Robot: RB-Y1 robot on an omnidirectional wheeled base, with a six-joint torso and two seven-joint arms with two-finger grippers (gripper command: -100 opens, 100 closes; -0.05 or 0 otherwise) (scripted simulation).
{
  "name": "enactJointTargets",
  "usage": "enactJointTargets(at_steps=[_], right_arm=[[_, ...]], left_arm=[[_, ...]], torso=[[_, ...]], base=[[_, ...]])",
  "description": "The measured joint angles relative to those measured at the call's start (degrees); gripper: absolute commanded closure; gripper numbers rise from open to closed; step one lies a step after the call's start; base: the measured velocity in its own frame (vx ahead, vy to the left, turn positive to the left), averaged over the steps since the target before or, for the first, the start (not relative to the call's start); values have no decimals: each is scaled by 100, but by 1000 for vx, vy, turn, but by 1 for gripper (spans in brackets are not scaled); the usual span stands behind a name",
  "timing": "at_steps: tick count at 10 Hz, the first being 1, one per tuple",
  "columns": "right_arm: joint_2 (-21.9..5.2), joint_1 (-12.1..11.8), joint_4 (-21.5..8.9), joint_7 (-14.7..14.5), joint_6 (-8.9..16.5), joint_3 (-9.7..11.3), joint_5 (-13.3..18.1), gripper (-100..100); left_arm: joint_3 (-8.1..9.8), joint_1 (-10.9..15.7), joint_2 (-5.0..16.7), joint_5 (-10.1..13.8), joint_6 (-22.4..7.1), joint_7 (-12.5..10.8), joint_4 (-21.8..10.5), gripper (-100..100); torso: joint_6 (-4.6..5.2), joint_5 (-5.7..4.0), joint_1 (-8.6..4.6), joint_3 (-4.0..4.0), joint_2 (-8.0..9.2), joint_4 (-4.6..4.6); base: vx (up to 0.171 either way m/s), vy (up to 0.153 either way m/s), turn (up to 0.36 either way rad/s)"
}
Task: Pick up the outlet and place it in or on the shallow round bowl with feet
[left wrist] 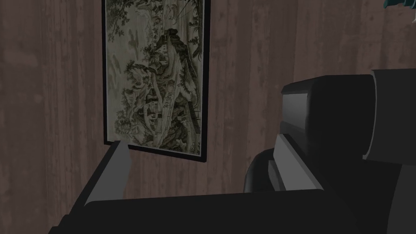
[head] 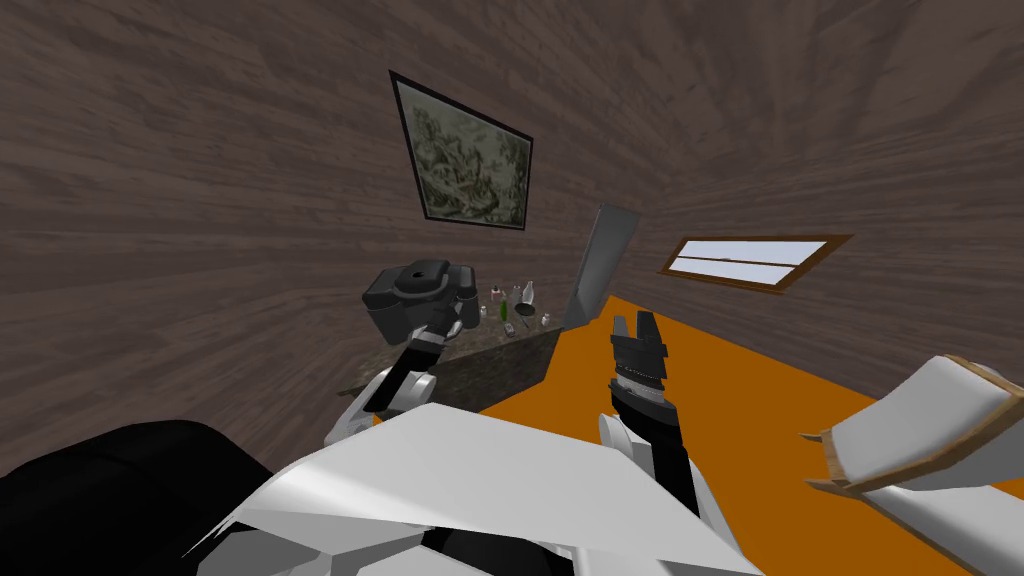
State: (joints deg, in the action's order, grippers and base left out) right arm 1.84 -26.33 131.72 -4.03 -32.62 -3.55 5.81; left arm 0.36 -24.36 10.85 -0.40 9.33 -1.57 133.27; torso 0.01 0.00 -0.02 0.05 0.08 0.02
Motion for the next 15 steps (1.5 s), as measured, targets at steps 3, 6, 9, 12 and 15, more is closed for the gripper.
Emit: enactJointTargets(at_steps=[3, 6, 9, 12, 15], right_arm=[[0, 0, 0, 0, 0, 0, 0, 0], [0, 0, 0, 0, 0, 0, 0, 0], [0, 0, 0, 0, 0, 0, 0, 0], [0, -1, 0, 0, 0, 0, 0, 0], [0, -1, 0, 0, 0, 0, 0, 0]], left_arm=[[24, 94, 241, 67, -438, 7, -8, -100], [25, 167, 406, 111, -881, 46, 21, -100], [12, 267, 575, 154, -1335, 111, 40, -100], [5, 323, 714, 199, -1813, 177, 98, -100], [-24, 368, 860, 249, -2252, 269, 118, -100]], torso=[[0, -1, -3, -1, -2, -1], [-1, 0, -2, -4, -8, -2], [0, -1, -5, -6, -10, -2], [-1, -1, -5, -6, -11, -3], [-1, -2, -8, -7, -13, -3]], base=[[-14, -14, -42], [-1, -14, -39], [2, -17, -40], [7, -23, -56], [13, -25, -43]])
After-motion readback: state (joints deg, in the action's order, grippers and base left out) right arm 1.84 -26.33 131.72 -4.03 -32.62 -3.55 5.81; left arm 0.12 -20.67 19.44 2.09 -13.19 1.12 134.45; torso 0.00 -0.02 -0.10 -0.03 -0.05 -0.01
